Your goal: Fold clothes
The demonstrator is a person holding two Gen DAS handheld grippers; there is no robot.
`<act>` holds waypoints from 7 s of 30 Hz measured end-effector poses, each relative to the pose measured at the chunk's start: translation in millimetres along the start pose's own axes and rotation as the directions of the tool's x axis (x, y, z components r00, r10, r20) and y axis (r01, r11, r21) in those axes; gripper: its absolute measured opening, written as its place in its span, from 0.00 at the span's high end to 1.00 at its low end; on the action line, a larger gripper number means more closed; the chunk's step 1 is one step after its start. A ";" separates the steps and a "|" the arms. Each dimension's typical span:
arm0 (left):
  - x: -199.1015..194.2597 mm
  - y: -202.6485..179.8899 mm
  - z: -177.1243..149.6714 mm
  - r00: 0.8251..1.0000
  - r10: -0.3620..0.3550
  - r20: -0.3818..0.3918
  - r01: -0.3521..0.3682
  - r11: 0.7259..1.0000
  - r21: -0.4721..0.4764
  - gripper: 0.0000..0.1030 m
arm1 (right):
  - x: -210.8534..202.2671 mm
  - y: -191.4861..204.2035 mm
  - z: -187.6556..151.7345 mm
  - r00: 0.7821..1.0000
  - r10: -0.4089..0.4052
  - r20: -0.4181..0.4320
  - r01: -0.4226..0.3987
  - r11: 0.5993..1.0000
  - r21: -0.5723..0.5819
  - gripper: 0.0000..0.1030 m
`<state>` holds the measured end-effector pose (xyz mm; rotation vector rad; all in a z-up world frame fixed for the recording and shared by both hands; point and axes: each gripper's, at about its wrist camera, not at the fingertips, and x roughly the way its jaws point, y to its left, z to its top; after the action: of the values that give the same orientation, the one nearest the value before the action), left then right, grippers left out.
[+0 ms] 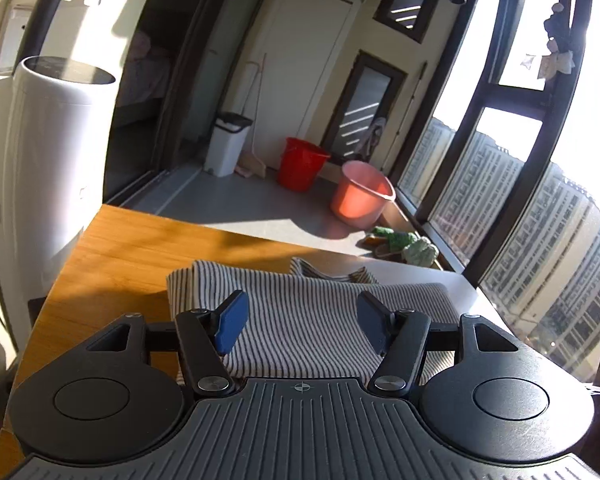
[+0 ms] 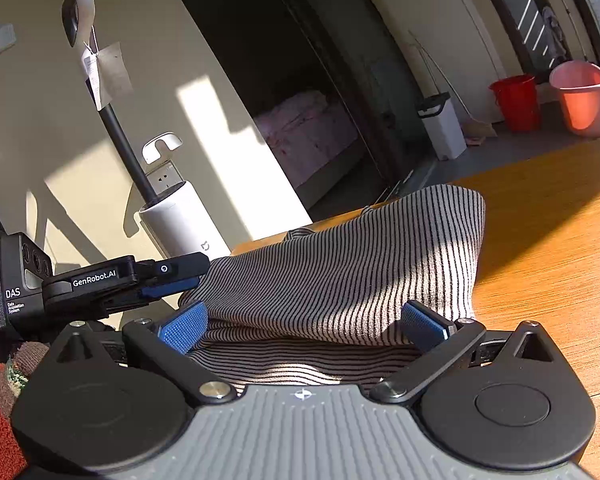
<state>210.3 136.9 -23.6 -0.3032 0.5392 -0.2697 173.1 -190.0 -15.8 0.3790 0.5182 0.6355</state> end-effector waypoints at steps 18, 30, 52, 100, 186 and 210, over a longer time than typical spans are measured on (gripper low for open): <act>33.9 -14.9 -17.4 0.995 0.043 -0.088 -0.036 0.996 0.083 0.07 | 98.8 15.0 30.6 0.936 -0.284 -0.206 0.217 0.929 -0.299 0.00; 18.6 51.1 14.9 0.986 0.133 -0.100 -0.146 0.981 -0.125 0.08 | 63.2 -1.6 42.2 0.981 -0.140 -0.137 0.122 0.984 -0.131 0.00; 74.4 58.6 29.9 0.986 0.052 -0.160 -0.069 0.992 -0.103 0.58 | 91.1 -64.9 75.3 0.970 -0.188 -0.153 0.197 0.979 0.045 0.74; -67.8 50.3 -55.9 0.919 -0.237 -0.314 0.181 0.964 -0.197 0.30 | -50.9 4.1 -29.5 0.965 -0.032 -0.261 0.044 0.998 0.043 0.31; -8.0 -38.3 -22.0 0.959 -0.075 -0.275 0.147 0.957 0.251 0.23 | -53.0 67.9 -55.6 0.968 -0.082 -0.239 0.016 0.963 -0.268 0.00; -41.0 -16.6 -64.8 0.885 -0.254 -0.391 0.268 0.963 -0.020 0.26 | -51.6 50.1 -52.2 0.967 -0.032 -0.254 -0.031 0.971 -0.239 0.00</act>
<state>138.7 121.4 -51.8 -0.2895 0.8898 -0.6100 85.3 -176.7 -16.4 0.0653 0.6789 0.7430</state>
